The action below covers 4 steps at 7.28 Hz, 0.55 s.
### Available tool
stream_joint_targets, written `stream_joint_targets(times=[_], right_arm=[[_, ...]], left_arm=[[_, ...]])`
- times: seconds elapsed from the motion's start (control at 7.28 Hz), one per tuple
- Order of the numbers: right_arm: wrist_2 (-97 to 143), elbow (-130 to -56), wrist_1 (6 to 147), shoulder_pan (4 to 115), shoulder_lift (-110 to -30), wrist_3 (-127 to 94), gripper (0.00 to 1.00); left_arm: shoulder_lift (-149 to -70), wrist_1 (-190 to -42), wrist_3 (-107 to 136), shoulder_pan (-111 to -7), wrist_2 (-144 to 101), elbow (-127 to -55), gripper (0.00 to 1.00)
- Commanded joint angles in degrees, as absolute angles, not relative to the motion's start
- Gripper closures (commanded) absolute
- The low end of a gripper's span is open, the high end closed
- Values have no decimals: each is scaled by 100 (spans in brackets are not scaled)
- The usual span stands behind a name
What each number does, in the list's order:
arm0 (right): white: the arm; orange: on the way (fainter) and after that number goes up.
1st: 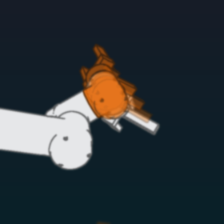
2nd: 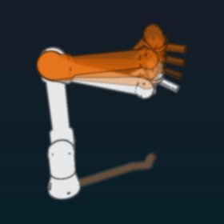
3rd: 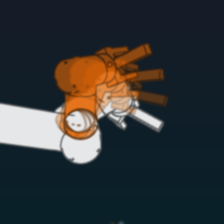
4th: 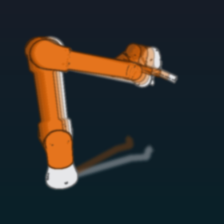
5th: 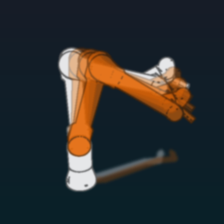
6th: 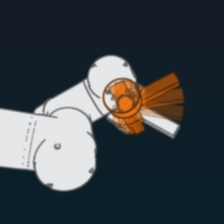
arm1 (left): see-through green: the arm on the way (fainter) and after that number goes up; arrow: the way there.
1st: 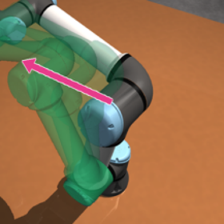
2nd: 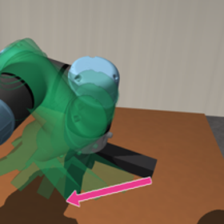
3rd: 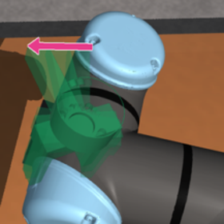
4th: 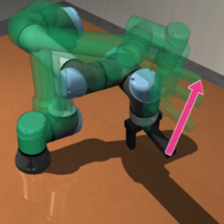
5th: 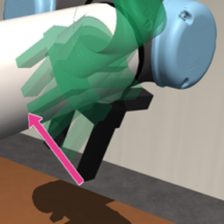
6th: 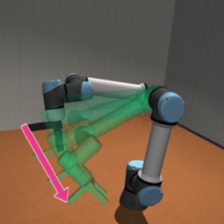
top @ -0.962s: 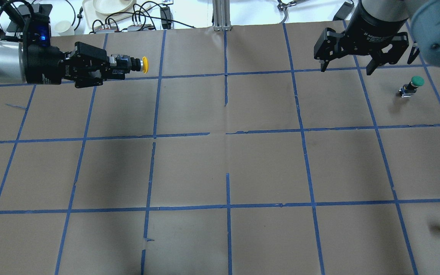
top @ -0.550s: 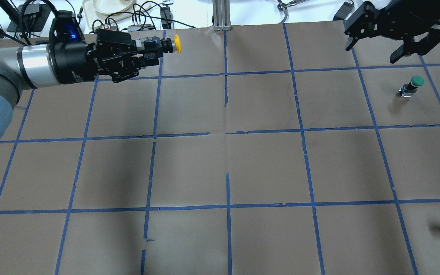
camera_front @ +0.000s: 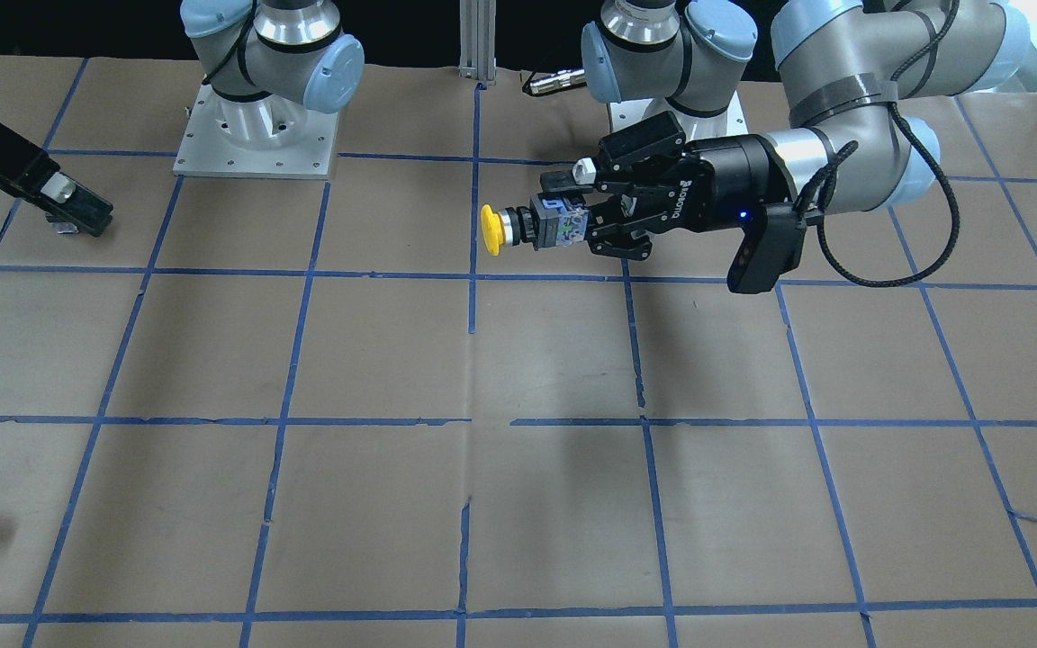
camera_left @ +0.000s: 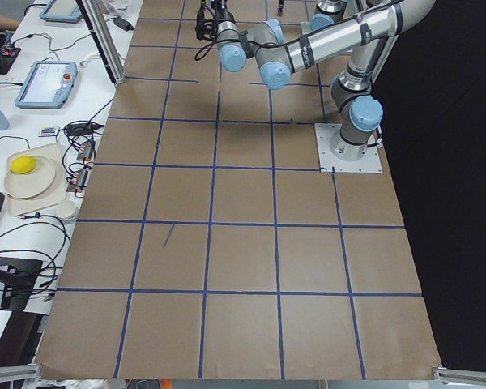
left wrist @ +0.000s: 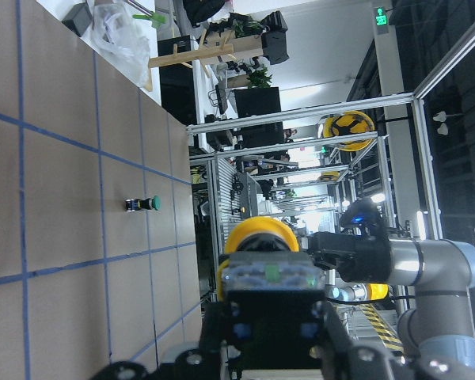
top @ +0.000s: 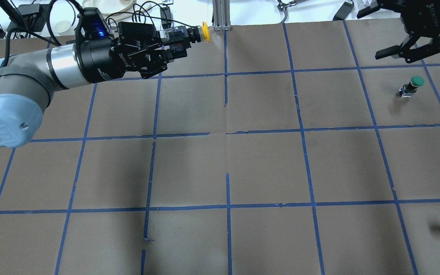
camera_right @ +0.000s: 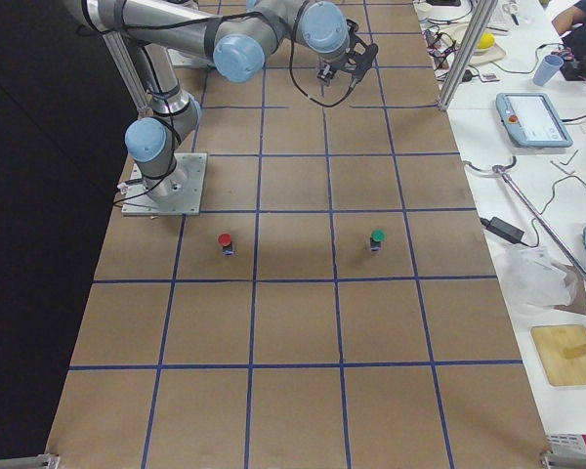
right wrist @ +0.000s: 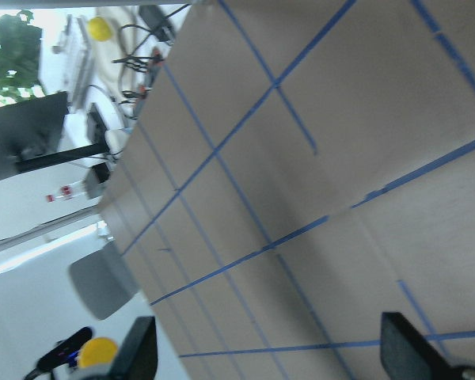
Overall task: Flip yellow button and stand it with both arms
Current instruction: 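Hold the button up with the left gripper while the right gripper approaches its cap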
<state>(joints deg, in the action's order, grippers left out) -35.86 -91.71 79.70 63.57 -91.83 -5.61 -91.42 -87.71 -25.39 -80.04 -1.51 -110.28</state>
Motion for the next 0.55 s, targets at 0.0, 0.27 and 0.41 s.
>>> stream_joint_targets(times=[0.0,0.27,0.41], right_arm=[[-1841,-9544,7831,6546,-9202,-554,0],[-1732,-9597,7875,7186,-9106,-623,0],[-1549,-9598,7892,7433,-8975,-633,0]], left_arm=[[-9193,-8763,-2557,-8252,-509,-11030,87],[-9193,-8771,-2558,-8349,-510,-11030,87],[-9185,-8780,-2549,-8498,-510,-11048,87]])
